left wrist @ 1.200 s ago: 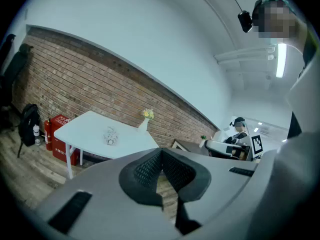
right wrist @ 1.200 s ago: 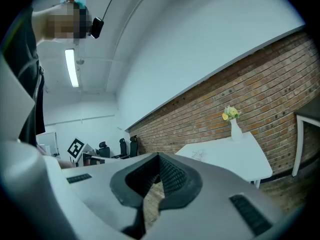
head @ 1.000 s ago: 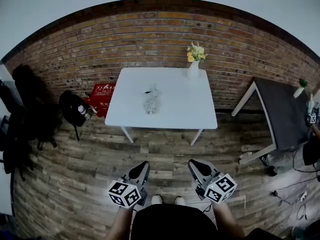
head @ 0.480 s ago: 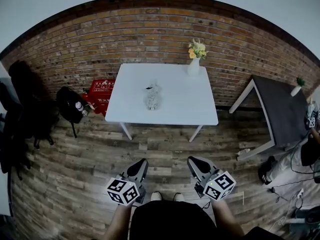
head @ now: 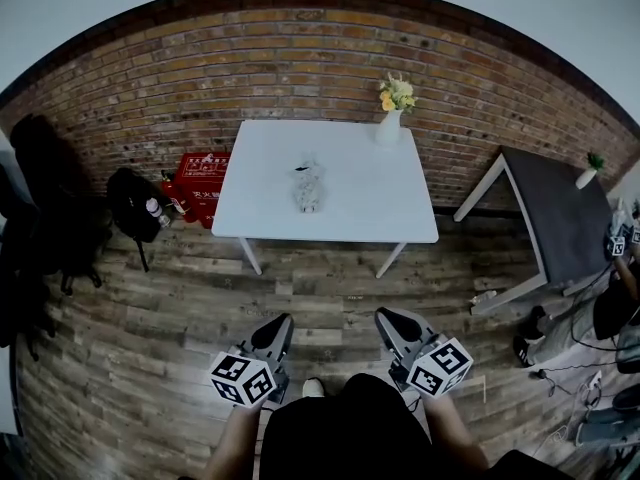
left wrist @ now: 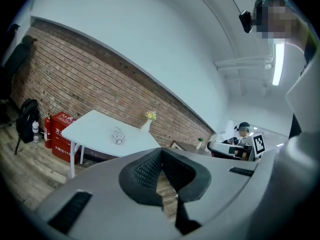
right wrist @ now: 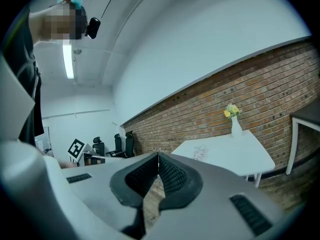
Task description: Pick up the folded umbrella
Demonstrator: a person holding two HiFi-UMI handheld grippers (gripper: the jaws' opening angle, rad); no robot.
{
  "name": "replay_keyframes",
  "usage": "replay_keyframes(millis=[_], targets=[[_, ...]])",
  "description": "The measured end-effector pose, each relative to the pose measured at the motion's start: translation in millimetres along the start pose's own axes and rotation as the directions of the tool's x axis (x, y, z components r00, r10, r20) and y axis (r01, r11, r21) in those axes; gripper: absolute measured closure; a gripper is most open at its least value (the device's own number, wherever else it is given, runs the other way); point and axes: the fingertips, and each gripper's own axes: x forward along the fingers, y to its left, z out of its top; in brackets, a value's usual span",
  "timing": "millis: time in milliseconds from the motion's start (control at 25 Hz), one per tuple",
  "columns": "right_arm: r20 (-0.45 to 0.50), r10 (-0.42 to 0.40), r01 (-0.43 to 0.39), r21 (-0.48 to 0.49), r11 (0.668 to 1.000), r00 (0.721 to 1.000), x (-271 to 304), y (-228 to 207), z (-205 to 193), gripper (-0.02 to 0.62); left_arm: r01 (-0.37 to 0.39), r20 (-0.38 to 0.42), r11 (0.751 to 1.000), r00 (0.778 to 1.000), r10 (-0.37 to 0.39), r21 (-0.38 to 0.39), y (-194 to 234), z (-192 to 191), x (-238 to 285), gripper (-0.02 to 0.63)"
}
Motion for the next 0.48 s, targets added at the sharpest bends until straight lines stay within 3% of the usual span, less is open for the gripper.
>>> replay_keyframes(millis=[480], targets=[[-0.013, 0.025, -0.025, -0.018, 1.000, 1.000, 17.7, 21.3, 4.5, 0.574, -0.022, -0.002, 1.000, 1.000, 0.022, -0.011, 21.2, 0.5, -16.8, 0.592]])
